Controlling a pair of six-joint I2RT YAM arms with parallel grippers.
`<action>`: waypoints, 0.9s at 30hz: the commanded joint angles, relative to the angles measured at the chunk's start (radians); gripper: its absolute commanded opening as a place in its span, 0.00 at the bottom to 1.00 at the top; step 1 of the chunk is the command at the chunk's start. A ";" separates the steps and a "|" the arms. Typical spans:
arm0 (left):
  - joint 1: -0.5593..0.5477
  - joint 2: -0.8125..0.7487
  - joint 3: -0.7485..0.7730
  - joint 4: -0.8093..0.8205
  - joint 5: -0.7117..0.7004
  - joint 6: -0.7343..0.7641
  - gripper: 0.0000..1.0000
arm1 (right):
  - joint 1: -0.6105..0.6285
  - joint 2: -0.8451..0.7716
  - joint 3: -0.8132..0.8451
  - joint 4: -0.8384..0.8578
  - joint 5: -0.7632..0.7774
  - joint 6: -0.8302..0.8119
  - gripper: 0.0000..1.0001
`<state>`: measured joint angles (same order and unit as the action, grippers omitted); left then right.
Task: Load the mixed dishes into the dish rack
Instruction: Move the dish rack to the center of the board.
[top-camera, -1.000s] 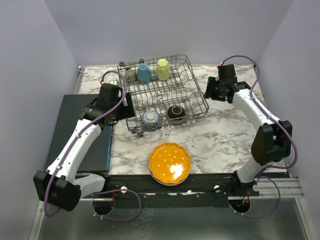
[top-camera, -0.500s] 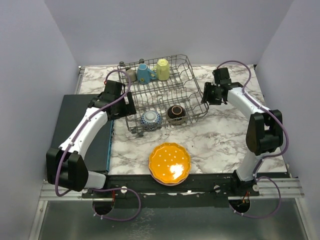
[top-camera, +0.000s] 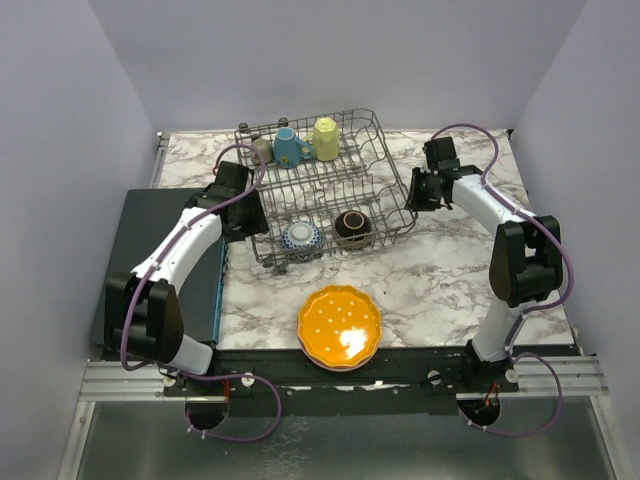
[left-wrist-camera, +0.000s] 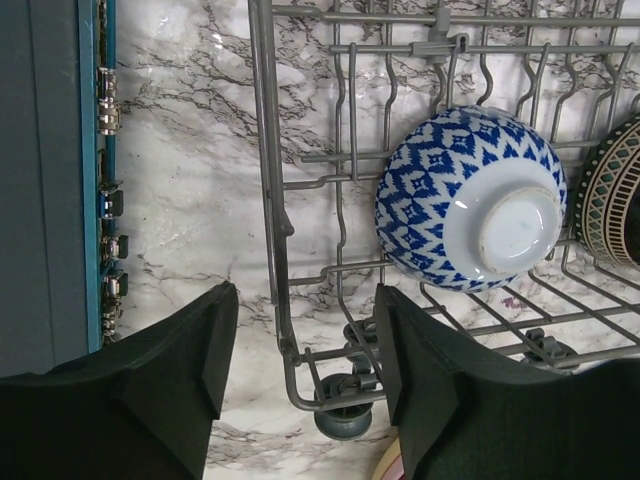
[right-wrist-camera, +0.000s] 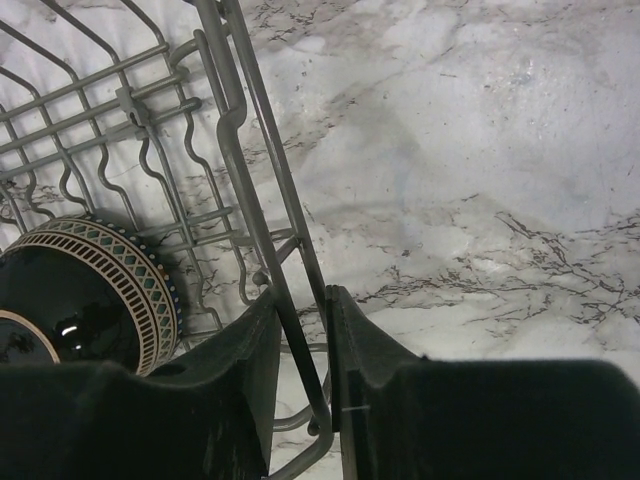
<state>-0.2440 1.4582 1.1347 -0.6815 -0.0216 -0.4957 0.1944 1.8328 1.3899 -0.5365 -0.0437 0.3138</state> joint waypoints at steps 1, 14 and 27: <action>0.009 0.040 -0.010 0.010 0.020 -0.003 0.59 | -0.007 0.008 0.022 0.021 0.005 0.004 0.27; 0.011 0.062 -0.015 0.017 0.061 -0.001 0.35 | -0.007 -0.013 -0.008 0.028 0.040 0.007 0.00; -0.034 0.039 -0.017 0.060 0.199 -0.036 0.09 | -0.045 -0.071 -0.033 0.021 0.125 0.020 0.00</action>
<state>-0.2295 1.5200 1.1198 -0.6819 0.0566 -0.4995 0.1936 1.8240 1.3766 -0.5106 -0.0151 0.2905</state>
